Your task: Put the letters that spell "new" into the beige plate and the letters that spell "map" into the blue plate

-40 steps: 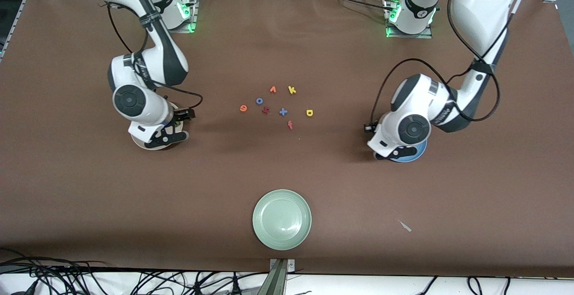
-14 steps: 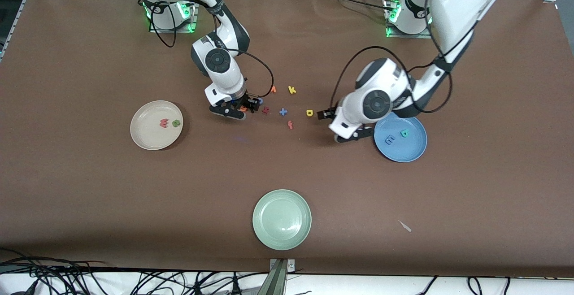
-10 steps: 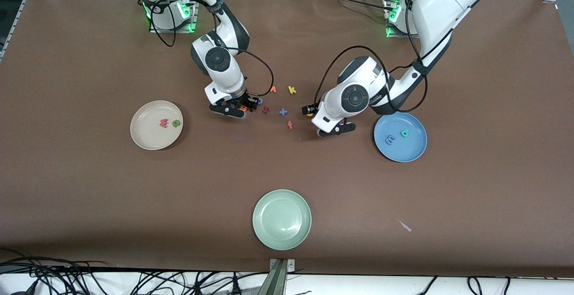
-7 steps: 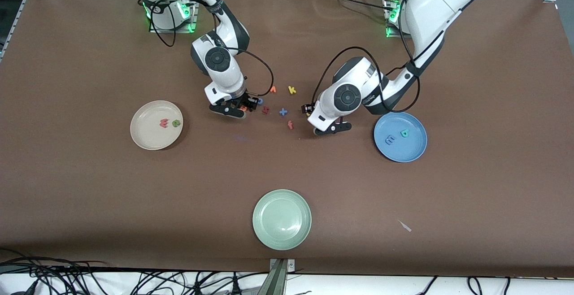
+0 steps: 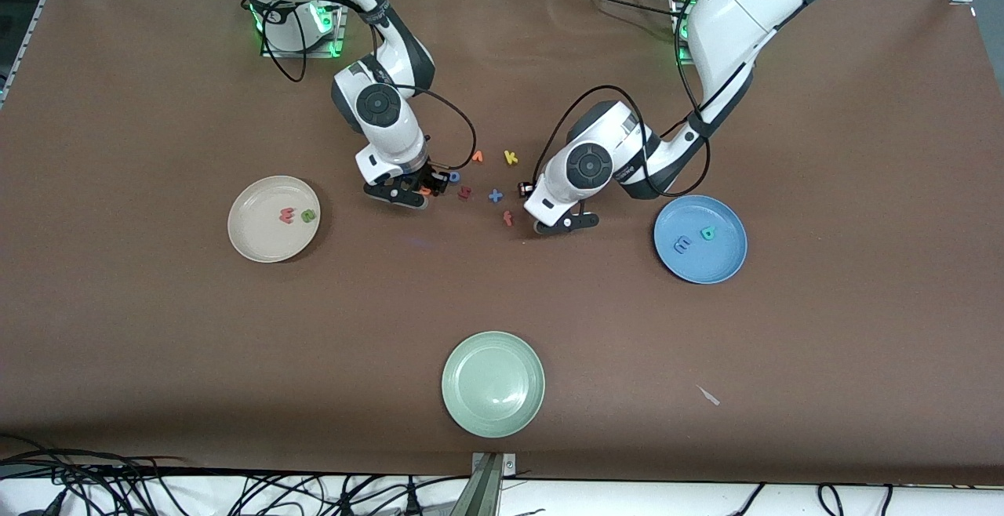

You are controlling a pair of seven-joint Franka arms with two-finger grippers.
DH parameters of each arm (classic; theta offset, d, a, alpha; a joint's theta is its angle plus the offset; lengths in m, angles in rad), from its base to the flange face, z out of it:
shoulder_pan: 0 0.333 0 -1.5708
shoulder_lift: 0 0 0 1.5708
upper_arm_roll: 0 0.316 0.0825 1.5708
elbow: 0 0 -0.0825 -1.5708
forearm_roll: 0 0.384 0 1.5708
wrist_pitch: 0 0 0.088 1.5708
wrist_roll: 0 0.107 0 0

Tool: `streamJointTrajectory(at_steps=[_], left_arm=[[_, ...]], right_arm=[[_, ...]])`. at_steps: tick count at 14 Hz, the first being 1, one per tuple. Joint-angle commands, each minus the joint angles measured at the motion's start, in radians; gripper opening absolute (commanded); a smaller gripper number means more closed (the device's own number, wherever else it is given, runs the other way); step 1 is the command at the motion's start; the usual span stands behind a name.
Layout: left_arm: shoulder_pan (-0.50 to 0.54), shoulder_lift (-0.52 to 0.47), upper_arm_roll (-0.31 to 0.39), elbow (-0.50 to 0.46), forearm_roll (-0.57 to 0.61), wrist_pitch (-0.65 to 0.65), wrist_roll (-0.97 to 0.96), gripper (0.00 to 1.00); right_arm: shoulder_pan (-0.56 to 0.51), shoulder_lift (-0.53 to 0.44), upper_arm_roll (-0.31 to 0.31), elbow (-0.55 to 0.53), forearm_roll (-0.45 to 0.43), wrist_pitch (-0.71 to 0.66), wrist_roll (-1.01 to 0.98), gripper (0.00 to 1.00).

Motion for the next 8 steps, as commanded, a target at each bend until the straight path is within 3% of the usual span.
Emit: streamJointTrajectory(at_steps=[1, 5, 6, 8], left_arm=[[-0.065, 0.011, 0.052, 0.017, 0.047, 0.007, -0.008, 0.63], [-0.063, 0.012, 0.053, 0.02, 0.037, 0.007, -0.012, 0.58], [-0.063, 0.012, 0.053, 0.02, 0.04, 0.008, -0.012, 0.51], [-0.063, 0.012, 0.053, 0.02, 0.047, 0.008, -0.012, 0.26]], right_arm=[[-0.01, -0.018, 0.007, -0.024, 0.016, 0.017, -0.019, 0.45], [-0.009, -0.014, 0.007, -0.024, 0.016, 0.019, -0.018, 0.29], [-0.009, -0.014, 0.007, -0.023, 0.016, 0.017, -0.018, 0.26], [-0.009, -0.015, 0.007, -0.018, 0.016, 0.013, -0.018, 0.22]])
